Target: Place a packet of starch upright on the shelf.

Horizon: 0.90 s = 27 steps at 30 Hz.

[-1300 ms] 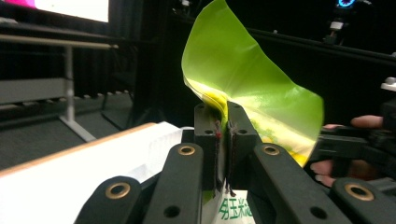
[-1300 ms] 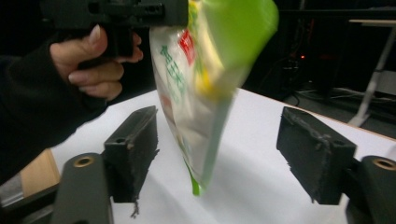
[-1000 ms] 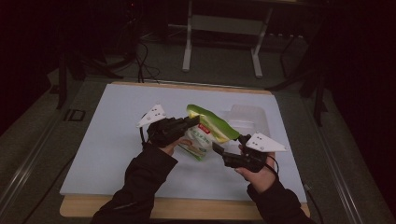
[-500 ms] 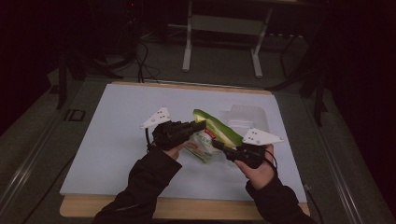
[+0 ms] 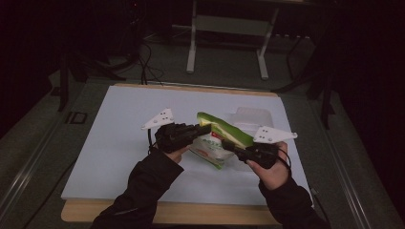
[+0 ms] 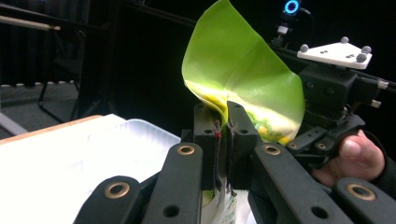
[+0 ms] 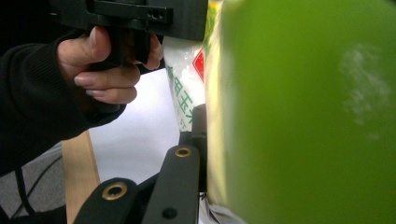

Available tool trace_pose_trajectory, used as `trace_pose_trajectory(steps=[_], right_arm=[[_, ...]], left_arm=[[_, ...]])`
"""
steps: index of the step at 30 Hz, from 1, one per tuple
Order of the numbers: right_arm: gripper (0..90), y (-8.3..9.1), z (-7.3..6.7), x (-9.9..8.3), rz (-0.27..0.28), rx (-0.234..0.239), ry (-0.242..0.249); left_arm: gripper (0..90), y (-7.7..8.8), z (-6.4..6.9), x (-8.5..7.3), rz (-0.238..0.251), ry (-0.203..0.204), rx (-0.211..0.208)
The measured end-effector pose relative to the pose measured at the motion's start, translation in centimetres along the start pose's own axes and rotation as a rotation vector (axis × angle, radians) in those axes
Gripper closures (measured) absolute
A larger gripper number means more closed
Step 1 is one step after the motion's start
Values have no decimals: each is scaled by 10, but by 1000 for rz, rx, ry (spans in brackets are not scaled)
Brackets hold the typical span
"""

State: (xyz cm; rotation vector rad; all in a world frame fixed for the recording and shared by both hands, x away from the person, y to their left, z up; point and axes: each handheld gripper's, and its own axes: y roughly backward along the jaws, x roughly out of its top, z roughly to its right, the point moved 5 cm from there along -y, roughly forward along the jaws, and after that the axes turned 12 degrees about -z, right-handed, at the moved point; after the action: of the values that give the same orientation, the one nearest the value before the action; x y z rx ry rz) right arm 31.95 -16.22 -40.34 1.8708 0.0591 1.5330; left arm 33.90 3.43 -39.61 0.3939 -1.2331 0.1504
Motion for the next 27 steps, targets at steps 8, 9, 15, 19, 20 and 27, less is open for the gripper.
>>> trace_pose_trajectory(steps=[8, 9, 15, 19, 20, 27], right_arm=[[832, 8, 3, 9, -41, 45, 66], [833, 9, 4, 9, -47, 50, 73], [832, 20, 16, 13, -46, 46, 92], [832, 33, 28, 19, -62, 3, 88], [832, 37, 32, 21, -67, -12, 93], [832, 60, 58, 33, -47, -80, 87]], left_arm=[[761, 5, 1, 4, -31, -58, -32], [724, 6, 2, 5, -36, -62, -39], [369, 17, 4, 9, -27, -87, -34], [170, 21, 4, 4, -61, -83, -42], [137, 21, 4, 2, -81, -77, -40], [22, 28, -3, -17, -155, 2, -16]])
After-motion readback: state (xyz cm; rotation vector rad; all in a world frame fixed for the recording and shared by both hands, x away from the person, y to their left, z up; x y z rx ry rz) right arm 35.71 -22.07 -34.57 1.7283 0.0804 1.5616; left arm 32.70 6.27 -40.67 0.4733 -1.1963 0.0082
